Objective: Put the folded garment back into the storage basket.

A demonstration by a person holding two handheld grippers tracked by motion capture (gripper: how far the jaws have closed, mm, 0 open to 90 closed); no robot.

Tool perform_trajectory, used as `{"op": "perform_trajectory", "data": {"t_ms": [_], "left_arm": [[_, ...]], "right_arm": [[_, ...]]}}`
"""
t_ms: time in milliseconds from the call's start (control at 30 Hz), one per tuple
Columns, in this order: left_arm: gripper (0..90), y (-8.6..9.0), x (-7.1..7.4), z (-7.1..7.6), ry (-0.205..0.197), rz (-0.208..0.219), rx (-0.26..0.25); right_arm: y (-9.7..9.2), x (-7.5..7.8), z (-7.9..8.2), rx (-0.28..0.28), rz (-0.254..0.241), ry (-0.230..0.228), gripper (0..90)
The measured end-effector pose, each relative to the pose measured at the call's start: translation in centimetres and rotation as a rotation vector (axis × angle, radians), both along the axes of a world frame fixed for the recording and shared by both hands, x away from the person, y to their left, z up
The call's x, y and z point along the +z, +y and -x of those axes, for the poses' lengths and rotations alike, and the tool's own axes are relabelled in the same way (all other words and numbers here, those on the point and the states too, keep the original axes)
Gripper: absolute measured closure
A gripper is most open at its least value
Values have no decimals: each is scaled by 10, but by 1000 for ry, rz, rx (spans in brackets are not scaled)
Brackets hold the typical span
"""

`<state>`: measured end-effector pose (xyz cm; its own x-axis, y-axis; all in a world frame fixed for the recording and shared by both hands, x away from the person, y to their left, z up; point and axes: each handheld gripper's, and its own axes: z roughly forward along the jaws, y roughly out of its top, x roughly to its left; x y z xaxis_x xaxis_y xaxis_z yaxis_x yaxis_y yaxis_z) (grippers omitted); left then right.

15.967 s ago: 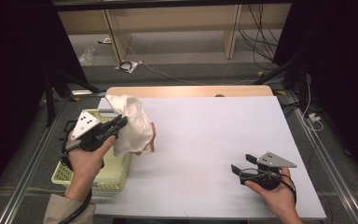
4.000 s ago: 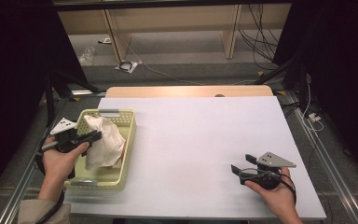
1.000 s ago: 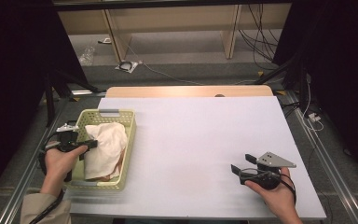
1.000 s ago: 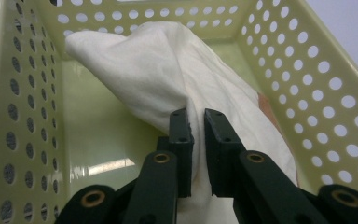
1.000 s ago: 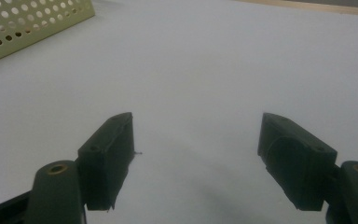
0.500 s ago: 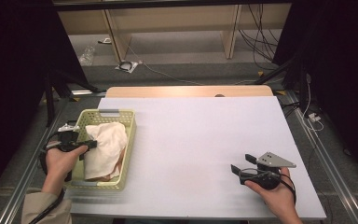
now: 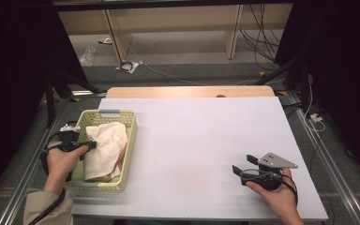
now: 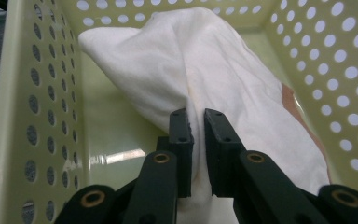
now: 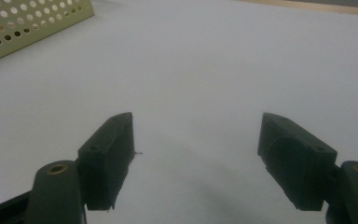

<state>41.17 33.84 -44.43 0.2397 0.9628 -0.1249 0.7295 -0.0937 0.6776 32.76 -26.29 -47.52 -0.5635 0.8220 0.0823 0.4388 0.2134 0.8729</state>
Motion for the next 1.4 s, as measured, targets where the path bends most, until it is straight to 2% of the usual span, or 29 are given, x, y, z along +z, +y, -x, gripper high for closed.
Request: {"op": "perform_trajectory", "data": {"t_ms": [467,1400], "left_arm": [[811,1,-6,-4,16,-31,11],[811,2,-10,-8,22,-57,23]], "right_arm": [[0,0,0,1,1,-3,278],[0,0,0,-1,2,-5,279]]}}
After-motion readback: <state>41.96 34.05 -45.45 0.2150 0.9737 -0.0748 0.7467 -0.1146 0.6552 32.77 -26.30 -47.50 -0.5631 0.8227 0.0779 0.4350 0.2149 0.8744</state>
